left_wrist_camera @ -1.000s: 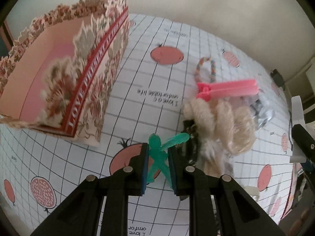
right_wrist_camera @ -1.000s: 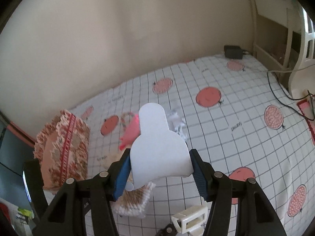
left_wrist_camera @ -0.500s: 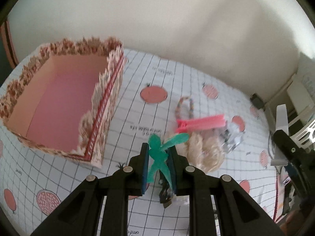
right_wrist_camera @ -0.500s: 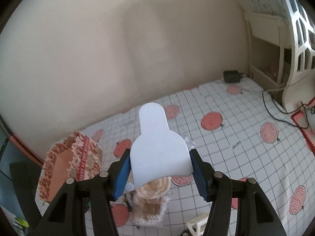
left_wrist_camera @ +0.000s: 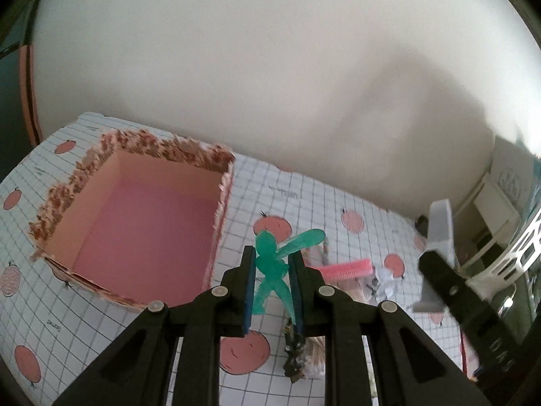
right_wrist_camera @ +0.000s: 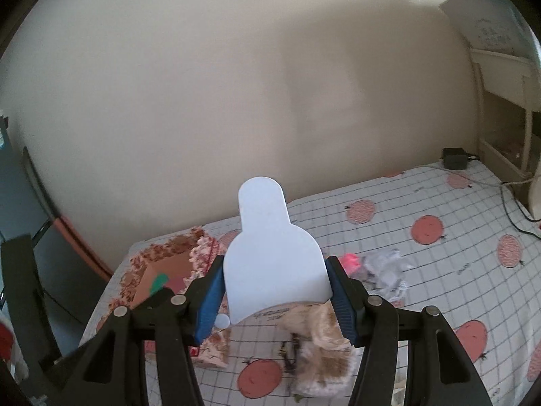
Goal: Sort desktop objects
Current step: 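Lift and carry the green figure and white cutout over the pink gift box, then open both grippers to drop the figure and cutout into the box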
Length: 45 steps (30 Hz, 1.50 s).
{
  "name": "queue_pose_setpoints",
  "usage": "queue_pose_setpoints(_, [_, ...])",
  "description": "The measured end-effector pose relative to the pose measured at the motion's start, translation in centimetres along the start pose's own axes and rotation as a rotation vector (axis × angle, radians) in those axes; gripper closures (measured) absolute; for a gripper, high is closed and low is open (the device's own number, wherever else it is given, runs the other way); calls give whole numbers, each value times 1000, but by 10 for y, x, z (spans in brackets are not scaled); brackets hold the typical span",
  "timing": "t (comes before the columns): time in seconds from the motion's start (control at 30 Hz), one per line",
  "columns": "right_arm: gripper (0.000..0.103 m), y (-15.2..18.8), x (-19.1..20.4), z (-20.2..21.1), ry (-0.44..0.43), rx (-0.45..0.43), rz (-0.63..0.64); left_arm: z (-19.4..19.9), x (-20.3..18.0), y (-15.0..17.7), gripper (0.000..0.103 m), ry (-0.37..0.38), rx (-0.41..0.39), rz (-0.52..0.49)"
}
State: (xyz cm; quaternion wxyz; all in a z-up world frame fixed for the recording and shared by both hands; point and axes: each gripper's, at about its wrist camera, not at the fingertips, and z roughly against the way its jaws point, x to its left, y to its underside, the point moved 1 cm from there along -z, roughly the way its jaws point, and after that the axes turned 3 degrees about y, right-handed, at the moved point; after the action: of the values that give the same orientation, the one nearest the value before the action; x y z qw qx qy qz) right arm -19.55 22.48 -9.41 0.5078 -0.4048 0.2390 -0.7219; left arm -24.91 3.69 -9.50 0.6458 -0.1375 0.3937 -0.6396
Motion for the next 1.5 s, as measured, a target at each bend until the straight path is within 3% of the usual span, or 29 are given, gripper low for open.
queue_pose_setpoints(0.2, [42, 12, 26, -13, -62, 31, 23, 3, 29, -5, 83, 38, -21, 65])
queue_pose_setpoints(0.57, [42, 33, 73, -22, -139, 38, 75, 12, 72, -9, 83, 11, -59, 141])
queue_pose_setpoints(0.87, [42, 52, 100, -33, -147, 57, 134, 25, 112, -13, 83, -51, -133, 224])
queue_pose_setpoints(1.5, [42, 74, 136, -57, -166, 122, 237, 23, 147, -9, 83, -71, -120, 324])
